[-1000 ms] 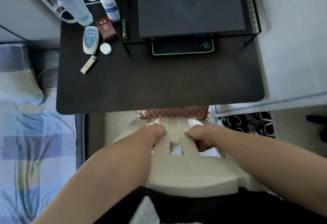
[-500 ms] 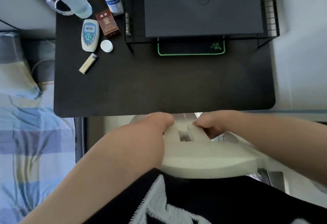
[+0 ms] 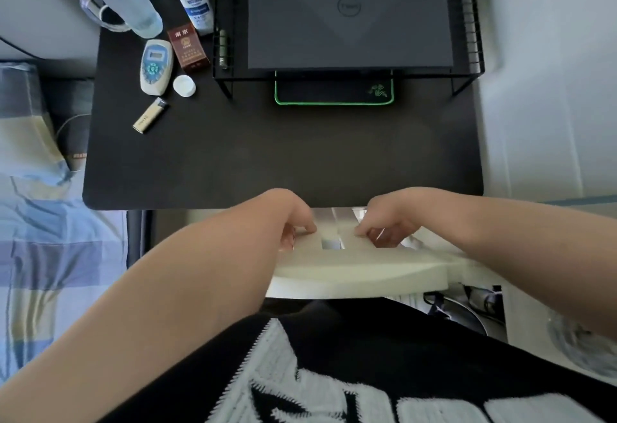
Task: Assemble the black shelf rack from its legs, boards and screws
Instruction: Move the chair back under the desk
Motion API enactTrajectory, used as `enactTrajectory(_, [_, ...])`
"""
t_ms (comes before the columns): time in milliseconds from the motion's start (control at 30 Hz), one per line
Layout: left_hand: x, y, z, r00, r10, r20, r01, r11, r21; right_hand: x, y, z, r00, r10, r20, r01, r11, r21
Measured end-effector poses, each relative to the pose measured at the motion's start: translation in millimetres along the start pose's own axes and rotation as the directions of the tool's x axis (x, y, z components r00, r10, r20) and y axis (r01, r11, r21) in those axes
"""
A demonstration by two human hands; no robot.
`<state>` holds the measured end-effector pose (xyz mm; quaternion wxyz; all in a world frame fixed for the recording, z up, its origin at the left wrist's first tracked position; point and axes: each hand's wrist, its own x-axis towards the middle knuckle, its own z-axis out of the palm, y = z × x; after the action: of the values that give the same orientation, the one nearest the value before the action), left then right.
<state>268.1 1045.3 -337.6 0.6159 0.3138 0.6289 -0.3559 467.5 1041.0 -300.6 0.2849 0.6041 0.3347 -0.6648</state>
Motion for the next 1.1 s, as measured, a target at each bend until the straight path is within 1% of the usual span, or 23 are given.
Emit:
enactTrajectory(133, [-35, 8, 0, 1.0, -0.002, -0.017, 0.006, 0.974, 0.229, -29, -1, -11, 0.994, -0.099, -0.049, 0.089, 0.981, -0.172])
enactTrajectory(267, [-68, 10, 6, 0.993, 0.07, -0.094, -0.034, 0.939, 0.341, -53, -1, -12, 0.967, -0.227, -0.112, 0.189, 0.942, -0.276])
enactTrajectory(367, [-91, 4, 4, 0.98, 0.14, -0.145, -0.076, 0.924, 0.376, -66, 2, -10, 0.899, -0.371, -0.233, 0.28, 0.895, -0.347])
enactTrajectory(433, [-102, -1, 1, 0.966, 0.203, -0.161, -0.133, 0.922, 0.364, -73, 3, -10, 0.832, -0.452, -0.32, 0.34, 0.873, -0.349])
enactTrajectory(500, [-110, -6, -2, 0.934, 0.291, -0.206, -0.207, 0.913, 0.351, -81, 4, -9, 0.757, -0.526, -0.387, 0.39, 0.839, -0.379])
enactTrajectory(567, [-118, -9, -7, 0.863, 0.408, -0.297, -0.299, 0.888, 0.35, -90, 4, -8, 0.686, -0.587, -0.43, 0.418, 0.802, -0.427])
enactTrajectory(633, [-124, -11, -13, 0.754, 0.525, -0.395, -0.388, 0.841, 0.378, -97, 2, -6, 0.613, -0.63, -0.477, 0.439, 0.773, -0.457])
enactTrajectory(700, [-130, -13, -20, 0.635, 0.614, -0.468, -0.428, 0.784, 0.449, -104, -2, -1, 0.526, -0.664, -0.532, 0.456, 0.748, -0.483])
enactTrajectory(767, [-134, -15, -27, 0.55, 0.669, -0.501, -0.441, 0.741, 0.506, -111, -6, 5, 0.433, -0.69, -0.58, 0.44, 0.723, -0.532])
enactTrajectory(867, [-137, -16, -38, 0.468, 0.74, -0.483, -0.426, 0.668, 0.61, -120, -14, 20, 0.288, -0.696, -0.658, 0.405, 0.711, -0.575])
enactTrajectory(933, [-140, -18, -47, 0.417, 0.785, -0.458, -0.385, 0.609, 0.694, -122, -21, 34, 0.196, -0.659, -0.727, 0.353, 0.739, -0.574])
enactTrajectory(1000, [-142, -21, -57, 0.357, 0.832, -0.425, -0.348, 0.54, 0.766, -121, -28, 49, 0.142, -0.596, -0.79, 0.264, 0.792, -0.55])
enactTrajectory(1100, [-139, -31, -73, 0.262, 0.899, -0.352, -0.3, 0.422, 0.855, -115, -38, 77, 0.113, -0.459, -0.881, 0.151, 0.885, -0.441])
